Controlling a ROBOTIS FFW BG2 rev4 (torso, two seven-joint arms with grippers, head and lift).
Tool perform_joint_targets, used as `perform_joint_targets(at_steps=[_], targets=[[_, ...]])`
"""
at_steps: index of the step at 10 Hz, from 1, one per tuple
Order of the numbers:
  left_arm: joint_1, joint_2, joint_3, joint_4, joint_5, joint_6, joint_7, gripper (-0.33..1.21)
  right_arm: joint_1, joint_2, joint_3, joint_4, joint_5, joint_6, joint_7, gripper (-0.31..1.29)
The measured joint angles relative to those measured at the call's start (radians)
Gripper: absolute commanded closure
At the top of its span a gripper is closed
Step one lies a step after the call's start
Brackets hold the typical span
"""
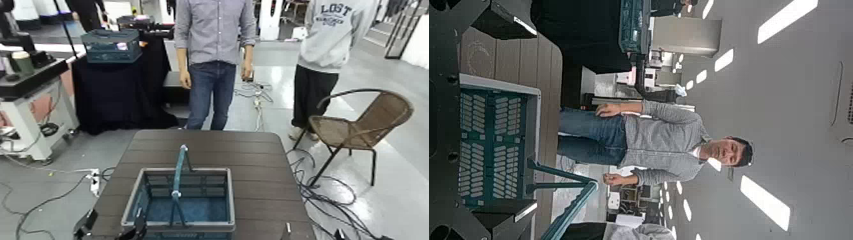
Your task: Grasp the handle of the crate.
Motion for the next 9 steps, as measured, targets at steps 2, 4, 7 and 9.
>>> perform_joint_targets(at_steps=[2, 4, 7, 9], targets=[[0.000, 0.001, 0.000, 0.000, 0.003, 0.001, -0.001, 0.10, 0.000, 0.000, 0.000, -0.001, -0.002, 0.002, 0.000, 0.15], [0.000, 0.002, 0.000, 0.002, 0.008, 0.001, -0.003, 0.10, 0.000, 0.000, 0.001, -0.001, -0.005, 0.004, 0.001, 0.15], [-0.006, 0.003, 0.001, 0.003, 0.040, 0.024, -0.016, 0.10, -0.002, 0.002, 0.002, 0.004, -0.010, 0.004, 0.002, 0.15], [-0.028, 0.006, 0.005, 0.003, 0.100, 0.079, -0.046, 0.10, -0.007, 0.003, 0.004, 0.007, -0.014, 0.005, 0.002, 0.15]])
